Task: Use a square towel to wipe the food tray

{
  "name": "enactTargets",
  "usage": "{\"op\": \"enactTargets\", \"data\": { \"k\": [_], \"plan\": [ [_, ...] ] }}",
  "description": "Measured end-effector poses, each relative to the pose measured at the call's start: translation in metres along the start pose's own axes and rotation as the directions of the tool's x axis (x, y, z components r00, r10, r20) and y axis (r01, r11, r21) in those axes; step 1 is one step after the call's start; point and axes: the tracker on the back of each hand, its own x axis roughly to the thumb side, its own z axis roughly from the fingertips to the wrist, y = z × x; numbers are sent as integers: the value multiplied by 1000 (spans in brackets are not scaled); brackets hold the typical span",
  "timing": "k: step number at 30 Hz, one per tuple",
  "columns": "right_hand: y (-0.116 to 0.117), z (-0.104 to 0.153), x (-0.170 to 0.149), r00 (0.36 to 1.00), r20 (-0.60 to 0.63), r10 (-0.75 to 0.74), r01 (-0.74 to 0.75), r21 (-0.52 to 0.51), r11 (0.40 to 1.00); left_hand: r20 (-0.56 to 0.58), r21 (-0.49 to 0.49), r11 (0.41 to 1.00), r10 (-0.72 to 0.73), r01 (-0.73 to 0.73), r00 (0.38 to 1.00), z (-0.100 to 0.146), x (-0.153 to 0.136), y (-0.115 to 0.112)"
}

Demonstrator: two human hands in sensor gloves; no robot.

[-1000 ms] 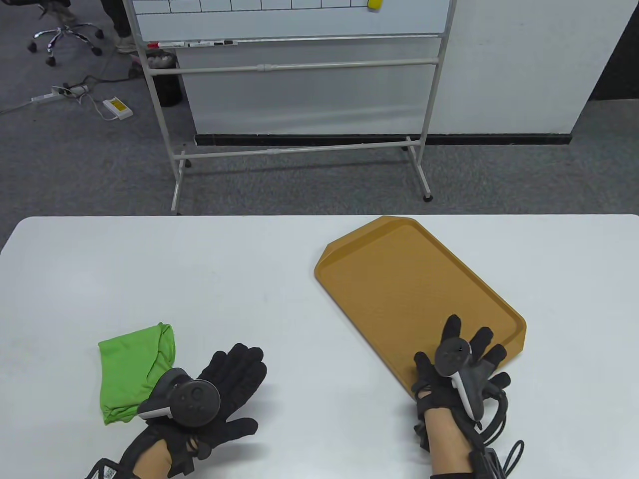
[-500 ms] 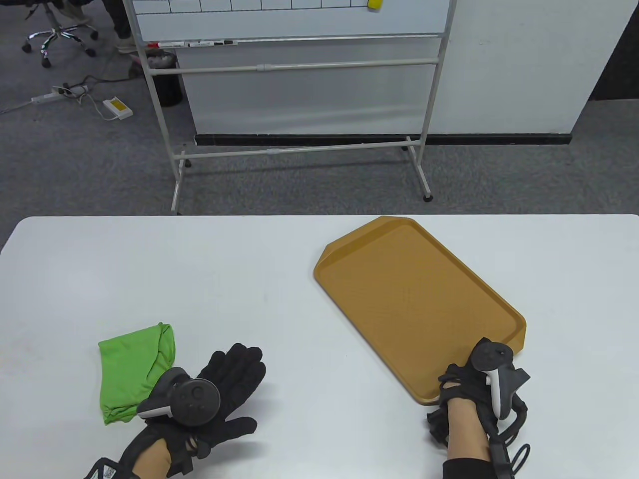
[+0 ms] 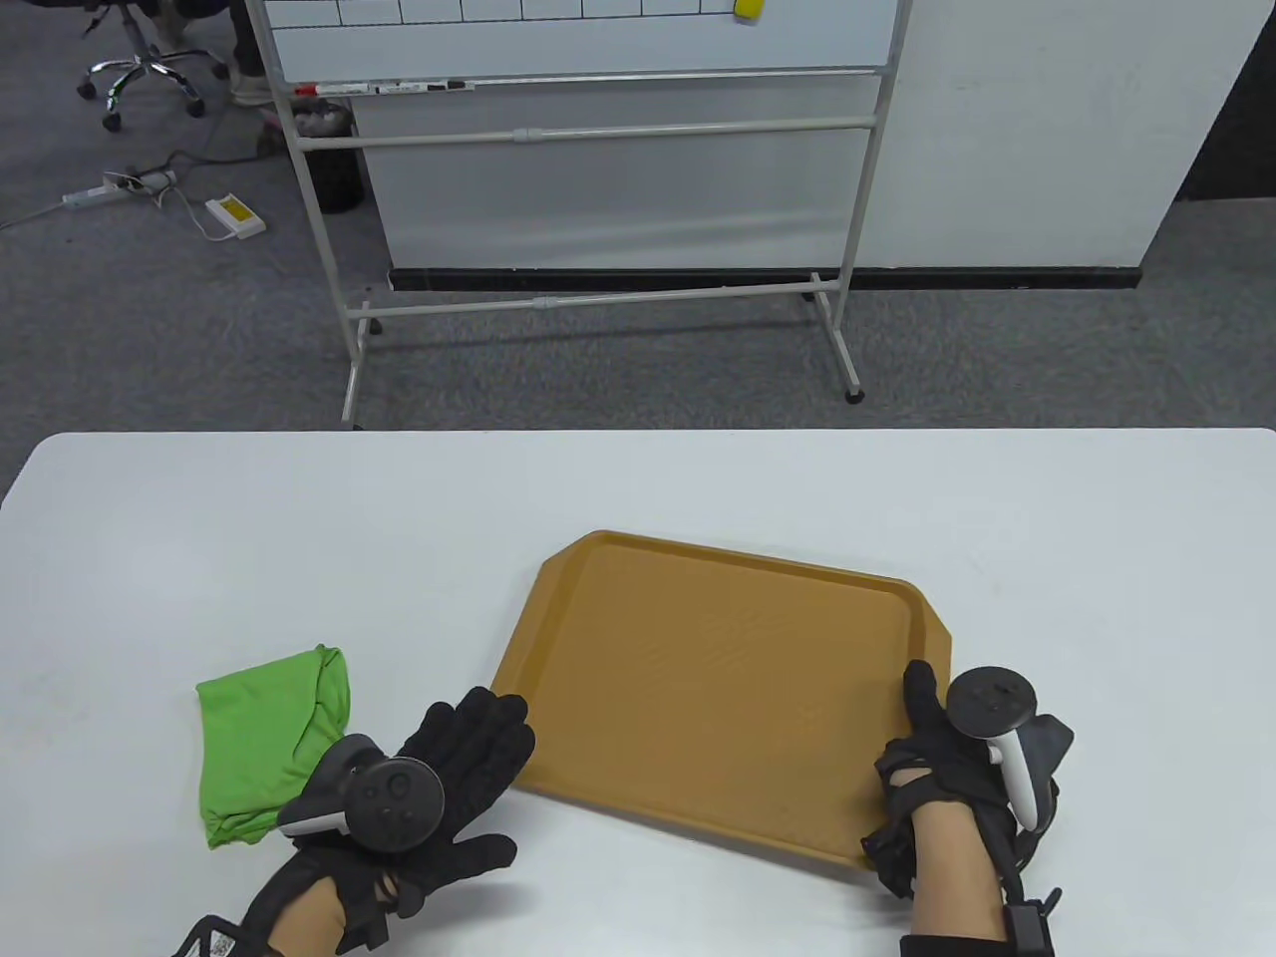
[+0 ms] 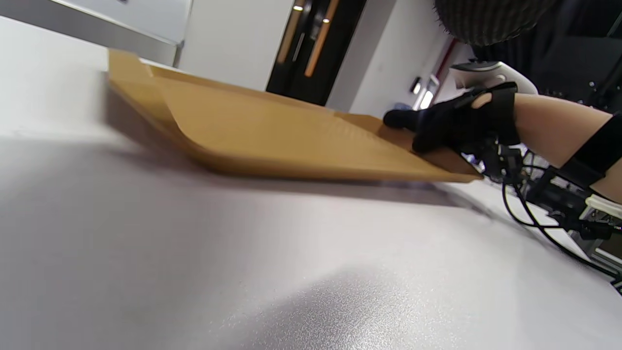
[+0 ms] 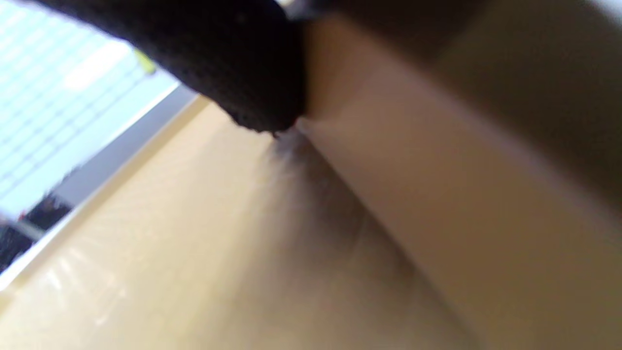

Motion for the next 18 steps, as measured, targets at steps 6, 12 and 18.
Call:
{"op": "enactTargets", "data": {
  "k": [6,12,18],
  "plan": [
    [23,7,19,985,28,169,-171,156,973,-7,-3,1000,0,0,1000,1,0,0],
    [31,11,28,958,-13,287,-282,138,949,-22,-12,1000,1,-1,1000,2,-2,1],
    [32,15,32,922,-51,384,-375,130,918,-25,-20,1000,1,-1,1000,2,-2,1]
  ]
}}
